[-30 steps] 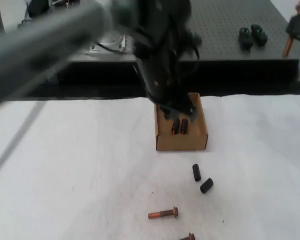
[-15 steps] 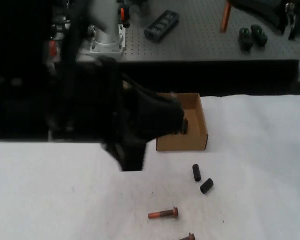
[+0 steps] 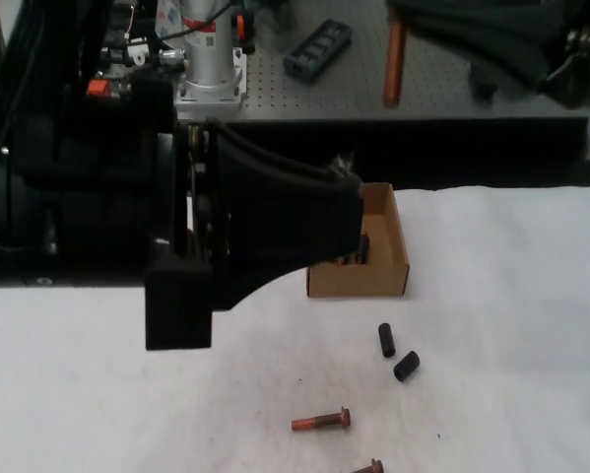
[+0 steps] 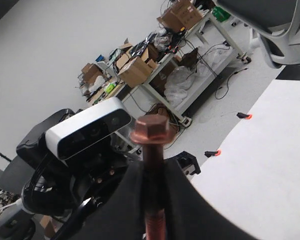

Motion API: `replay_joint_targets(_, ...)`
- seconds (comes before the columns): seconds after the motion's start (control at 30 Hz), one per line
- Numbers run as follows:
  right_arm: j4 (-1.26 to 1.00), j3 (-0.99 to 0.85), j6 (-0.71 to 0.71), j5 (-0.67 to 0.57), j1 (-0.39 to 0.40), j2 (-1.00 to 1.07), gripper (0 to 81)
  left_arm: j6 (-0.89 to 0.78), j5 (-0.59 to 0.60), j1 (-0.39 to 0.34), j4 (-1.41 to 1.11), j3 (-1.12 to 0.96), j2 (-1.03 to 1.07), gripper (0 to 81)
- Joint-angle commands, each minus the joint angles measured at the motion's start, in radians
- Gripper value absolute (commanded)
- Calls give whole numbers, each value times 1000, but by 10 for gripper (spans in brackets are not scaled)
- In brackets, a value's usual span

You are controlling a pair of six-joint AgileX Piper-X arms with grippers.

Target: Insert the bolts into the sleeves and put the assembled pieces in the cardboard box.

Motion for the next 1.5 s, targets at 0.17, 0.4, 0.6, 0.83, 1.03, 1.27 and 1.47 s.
replay_joint_targets(0.17,-17,-3,5,17,36,17,1,-9,10,0,-48,-2,-2,6)
replay_joint_targets(0.4,-17,-3,5,33,38,17,1,-66,-1,0,-109,-2,-2,6)
replay_joint_targets(0.6,-11,-3,5,29,38,17,1,-74,-67,0,-114,-2,-2,6)
replay_joint_targets(0.83,-11,-3,-3,51,38,17,1,-93,-148,0,-162,-2,-2,6)
replay_joint_targets(1.03,-11,-3,-19,35,38,17,279,-93,-148,0,-162,-2,-2,6)
replay_joint_targets(1.27,-19,-3,-105,35,38,17,340,-11,-204,0,-161,-2,-2,6)
replay_joint_targets(1.47,-33,-3,-165,35,30,-2,323,123,-307,0,-193,-2,-2,6)
